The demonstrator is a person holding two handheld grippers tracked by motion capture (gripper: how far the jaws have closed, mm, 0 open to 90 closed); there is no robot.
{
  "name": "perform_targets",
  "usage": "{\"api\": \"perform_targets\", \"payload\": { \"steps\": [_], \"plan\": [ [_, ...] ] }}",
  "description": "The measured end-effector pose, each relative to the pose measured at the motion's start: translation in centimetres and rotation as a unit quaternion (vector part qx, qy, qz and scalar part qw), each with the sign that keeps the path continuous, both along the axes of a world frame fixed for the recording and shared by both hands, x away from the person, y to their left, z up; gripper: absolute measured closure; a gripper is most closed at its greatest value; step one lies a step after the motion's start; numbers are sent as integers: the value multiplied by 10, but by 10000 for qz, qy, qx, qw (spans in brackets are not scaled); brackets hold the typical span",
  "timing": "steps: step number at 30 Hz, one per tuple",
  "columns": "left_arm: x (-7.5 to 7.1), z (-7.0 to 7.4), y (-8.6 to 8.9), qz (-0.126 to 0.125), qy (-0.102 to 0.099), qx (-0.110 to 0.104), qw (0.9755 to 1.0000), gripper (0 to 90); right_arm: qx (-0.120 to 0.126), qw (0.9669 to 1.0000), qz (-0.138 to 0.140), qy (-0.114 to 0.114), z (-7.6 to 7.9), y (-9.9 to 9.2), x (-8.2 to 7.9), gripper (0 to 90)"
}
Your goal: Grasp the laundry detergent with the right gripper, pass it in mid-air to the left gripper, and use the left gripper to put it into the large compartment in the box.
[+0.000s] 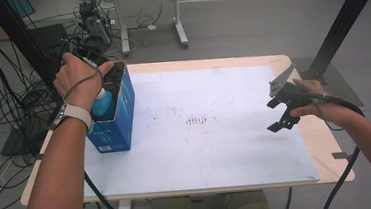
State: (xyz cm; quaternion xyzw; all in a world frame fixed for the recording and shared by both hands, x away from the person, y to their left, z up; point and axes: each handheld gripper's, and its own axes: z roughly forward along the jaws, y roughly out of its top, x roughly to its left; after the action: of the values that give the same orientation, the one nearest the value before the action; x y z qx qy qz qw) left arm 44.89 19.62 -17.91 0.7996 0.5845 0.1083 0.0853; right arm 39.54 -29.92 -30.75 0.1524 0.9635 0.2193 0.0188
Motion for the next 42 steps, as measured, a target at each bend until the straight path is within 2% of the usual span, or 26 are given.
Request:
{"api": "perform_targets", "payload": {
  "steps": [3,10,16,18,19,23,25,37,39,42],
  "plan": [
    [-1,7,-9,-226,18,-74,9997,97,5,10000,-10,-1,1,-1,0,75],
    [-5,20,-35,-717,-30,-69,9974,91,-2,10000,-42,7,3,-2,-1,75],
    [-5,26,-54,-1266,-119,1,9919,97,35,10000,-65,37,5,-3,-3,75],
    [-5,26,-58,-1469,-109,-38,9891,96,45,10000,-59,28,6,-4,-3,75],
    [-6,26,-62,-1612,-89,-37,9869,97,43,10000,-68,33,7,-4,-4,75],
    [-9,23,-76,-1970,-39,32,9804,92,55,9999,-97,21,9,-4,-4,75],
    [-10,22,-82,-2094,-41,24,9778,91,64,9999,-114,24,10,-5,-5,75],
    [-16,12,-113,-2879,74,99,9576,86,74,9998,-171,11,11,-8,-7,74],
    [-16,10,-116,-2961,97,109,9550,87,70,9998,-171,21,11,-8,-7,74],
    [-19,8,-122,-3179,156,155,9479,88,63,9998,-173,22,11,-7,-6,74]
  ]
}}
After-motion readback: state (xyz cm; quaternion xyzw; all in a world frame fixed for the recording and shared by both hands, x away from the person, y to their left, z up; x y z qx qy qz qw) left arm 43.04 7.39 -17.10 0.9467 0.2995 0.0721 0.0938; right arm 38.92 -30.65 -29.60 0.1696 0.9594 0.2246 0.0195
